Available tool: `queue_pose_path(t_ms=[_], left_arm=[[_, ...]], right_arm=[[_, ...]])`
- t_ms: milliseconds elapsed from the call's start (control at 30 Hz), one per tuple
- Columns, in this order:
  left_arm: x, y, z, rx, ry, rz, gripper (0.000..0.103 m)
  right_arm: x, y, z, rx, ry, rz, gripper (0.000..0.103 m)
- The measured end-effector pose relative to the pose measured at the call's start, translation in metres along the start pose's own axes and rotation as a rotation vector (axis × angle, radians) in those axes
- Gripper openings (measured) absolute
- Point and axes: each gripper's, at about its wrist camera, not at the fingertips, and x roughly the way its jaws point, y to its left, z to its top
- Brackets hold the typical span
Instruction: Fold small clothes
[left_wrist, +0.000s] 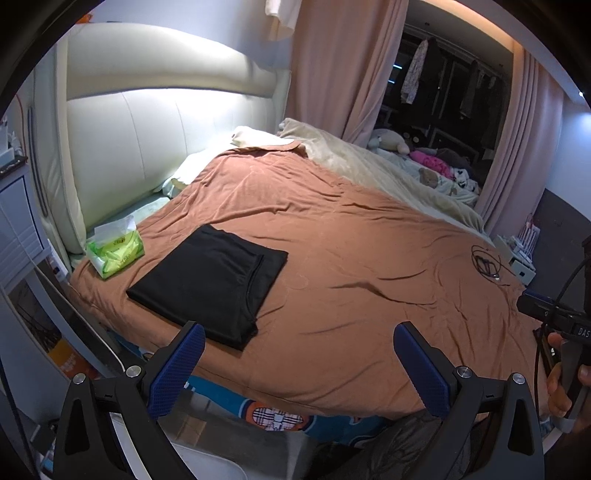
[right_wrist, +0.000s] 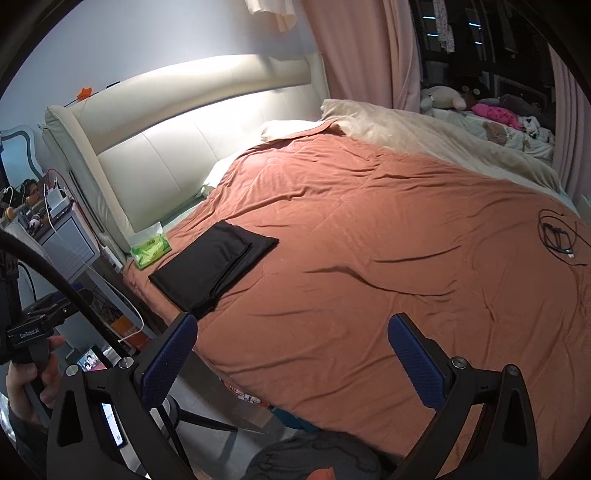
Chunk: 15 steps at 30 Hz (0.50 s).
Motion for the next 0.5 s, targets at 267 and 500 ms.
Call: queue_pose_path(t_ms=[267,500], left_arm=[[-0.030,-0.028,-0.027,-0.020,-0.062,-0.041,0.102],[-0.051,-0.053,-0.047,0.008,-0.105,-0.058,0.102]], right_arm=[[-0.044,0.004,-0.040,-0.043,-0.044,-0.066,0.103],[-0.079,0.001,-0.068,-0.020,-0.076,-0.089,0.103]])
